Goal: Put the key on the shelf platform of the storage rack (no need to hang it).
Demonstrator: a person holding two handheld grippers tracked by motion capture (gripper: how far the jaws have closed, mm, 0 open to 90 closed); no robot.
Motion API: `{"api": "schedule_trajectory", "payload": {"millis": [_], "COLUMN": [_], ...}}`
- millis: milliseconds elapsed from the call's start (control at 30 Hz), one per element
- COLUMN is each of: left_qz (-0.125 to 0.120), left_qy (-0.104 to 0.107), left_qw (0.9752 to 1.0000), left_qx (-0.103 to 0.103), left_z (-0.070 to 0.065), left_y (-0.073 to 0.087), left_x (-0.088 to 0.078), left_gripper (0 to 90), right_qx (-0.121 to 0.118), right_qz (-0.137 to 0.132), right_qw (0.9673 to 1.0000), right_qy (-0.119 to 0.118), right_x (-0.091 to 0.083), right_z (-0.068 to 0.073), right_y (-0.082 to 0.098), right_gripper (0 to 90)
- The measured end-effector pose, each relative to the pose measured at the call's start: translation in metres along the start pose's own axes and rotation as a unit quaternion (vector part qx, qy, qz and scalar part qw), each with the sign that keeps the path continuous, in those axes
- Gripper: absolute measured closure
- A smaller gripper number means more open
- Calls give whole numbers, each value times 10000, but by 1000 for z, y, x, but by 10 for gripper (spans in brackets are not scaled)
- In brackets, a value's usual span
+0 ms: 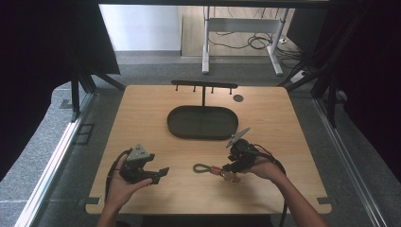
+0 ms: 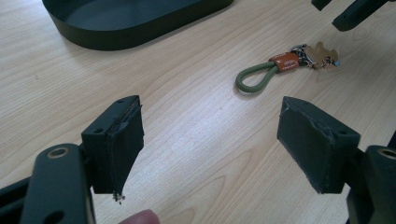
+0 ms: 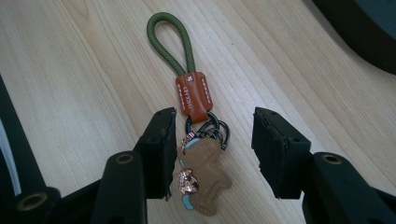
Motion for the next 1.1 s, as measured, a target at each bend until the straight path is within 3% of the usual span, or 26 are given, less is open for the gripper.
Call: {"api": "schedule_trajectory", "payload": {"millis": [567, 1100], "left_qz": [-6, 7], "left_qy": [15, 17], "left_qw": [10000, 10000], "left_qx": [10, 2], "left_z": [0, 1], "left_y": [0, 1], "left_x": [-1, 1], "left_gripper": [231, 231], "right_qx": [-371, -483], "right_qz": [419, 577], "right_qw": [9984, 9971], "right_qy": [-97, -96], "right_x": [33, 53], "right_z": [15, 22], "right_y": [-4, -5], "right_gripper": [522, 521]}}
Point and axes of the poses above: each handheld gripper's, and its own axes: x roughly forward along the jaws, y roughly out of its underside, z roughly to its left, the point moved 9 cm from there along x, roughly forward along the jaws, and after that the axes turned 15 degrees about y, right-handed, at the moved point
